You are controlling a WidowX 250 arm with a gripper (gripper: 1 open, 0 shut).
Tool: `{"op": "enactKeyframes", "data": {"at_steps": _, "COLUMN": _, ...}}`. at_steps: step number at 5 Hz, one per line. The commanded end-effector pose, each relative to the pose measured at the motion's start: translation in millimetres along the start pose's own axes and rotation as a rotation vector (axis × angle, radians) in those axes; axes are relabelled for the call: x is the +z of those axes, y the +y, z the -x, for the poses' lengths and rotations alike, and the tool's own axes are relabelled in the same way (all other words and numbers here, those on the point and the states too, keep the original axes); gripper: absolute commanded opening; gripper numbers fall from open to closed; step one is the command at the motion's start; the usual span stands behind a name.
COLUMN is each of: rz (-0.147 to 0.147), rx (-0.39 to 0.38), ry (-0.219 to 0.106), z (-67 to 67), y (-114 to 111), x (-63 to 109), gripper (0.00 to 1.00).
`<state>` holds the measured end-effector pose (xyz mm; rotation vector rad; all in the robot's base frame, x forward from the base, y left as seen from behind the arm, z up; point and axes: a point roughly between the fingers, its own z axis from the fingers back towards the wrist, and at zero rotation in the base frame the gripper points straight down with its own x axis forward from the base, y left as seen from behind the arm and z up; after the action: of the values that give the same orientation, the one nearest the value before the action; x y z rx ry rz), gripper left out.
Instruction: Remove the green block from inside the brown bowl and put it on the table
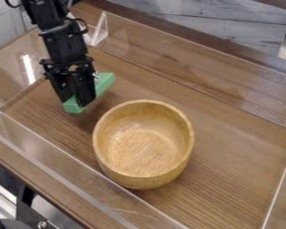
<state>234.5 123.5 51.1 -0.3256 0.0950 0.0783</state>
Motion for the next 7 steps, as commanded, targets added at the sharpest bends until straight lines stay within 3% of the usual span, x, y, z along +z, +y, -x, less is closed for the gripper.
{"op": "enactKeyframes", "data": {"at_steps": 1, "rz": -0.025, "rx": -0.016, "ry": -0.029, "z": -9.1, "y": 0.3, "x": 12.3, "gripper": 0.00}}
{"op": "enactKeyframes", "data": {"at_steps": 7, "rz": -0.012, "rx": 0.001, "ry": 0.019, "z": -13.1, "y": -0.8, "x": 13.1, "gripper": 0.00}}
